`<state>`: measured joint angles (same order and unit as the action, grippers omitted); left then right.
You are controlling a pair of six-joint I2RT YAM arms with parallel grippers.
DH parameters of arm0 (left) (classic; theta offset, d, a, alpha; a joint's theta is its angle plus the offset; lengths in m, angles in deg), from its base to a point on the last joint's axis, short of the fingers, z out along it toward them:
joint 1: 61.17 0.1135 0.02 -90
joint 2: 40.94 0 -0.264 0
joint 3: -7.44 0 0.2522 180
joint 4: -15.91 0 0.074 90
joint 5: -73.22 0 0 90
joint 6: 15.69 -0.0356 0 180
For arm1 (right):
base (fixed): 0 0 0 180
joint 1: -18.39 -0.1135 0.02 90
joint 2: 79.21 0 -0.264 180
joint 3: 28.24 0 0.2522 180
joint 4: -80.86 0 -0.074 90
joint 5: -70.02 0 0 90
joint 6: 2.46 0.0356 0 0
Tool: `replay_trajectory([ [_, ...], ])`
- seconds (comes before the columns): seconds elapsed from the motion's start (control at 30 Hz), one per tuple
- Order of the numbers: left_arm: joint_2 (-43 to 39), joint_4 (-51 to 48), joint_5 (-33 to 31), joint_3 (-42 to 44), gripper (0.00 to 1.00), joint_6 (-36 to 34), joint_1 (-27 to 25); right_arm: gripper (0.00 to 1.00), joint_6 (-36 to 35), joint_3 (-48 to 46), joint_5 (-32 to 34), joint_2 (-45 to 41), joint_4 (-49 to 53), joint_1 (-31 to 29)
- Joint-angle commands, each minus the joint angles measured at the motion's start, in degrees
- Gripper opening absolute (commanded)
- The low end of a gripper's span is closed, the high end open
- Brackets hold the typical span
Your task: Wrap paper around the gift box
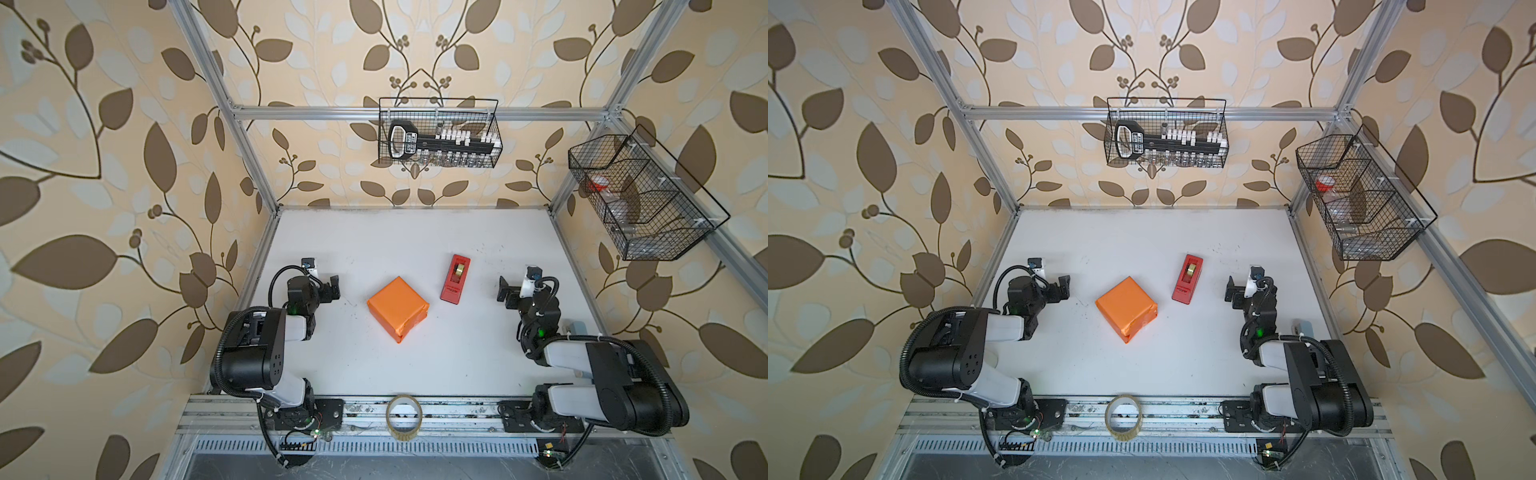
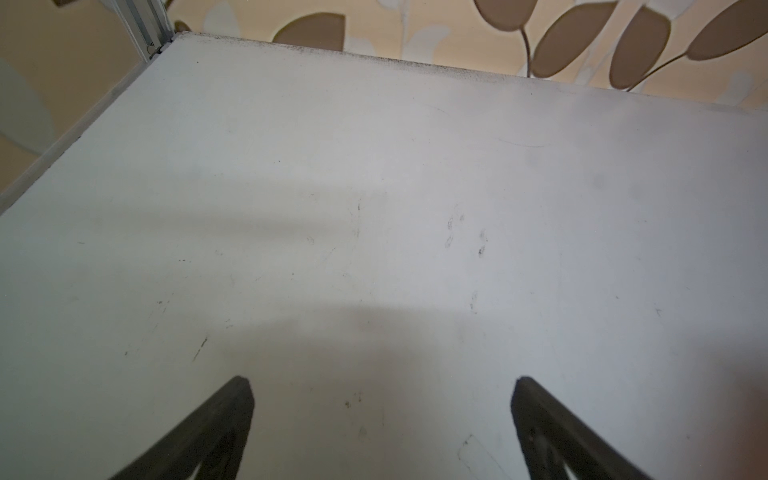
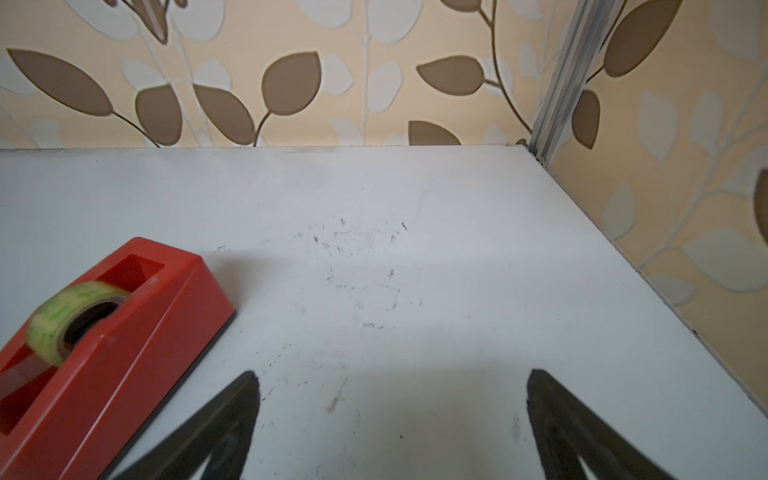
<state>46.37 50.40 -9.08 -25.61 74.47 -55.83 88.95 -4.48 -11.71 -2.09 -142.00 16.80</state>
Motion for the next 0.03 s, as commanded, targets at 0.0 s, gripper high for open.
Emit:
replay_trajectory([
  [0.0,-0.7,14.3,4.9,6.4,0.99,0.0,1.3,1.00,-0.8,0.3,-1.8,0.1,-1.5,0.4],
])
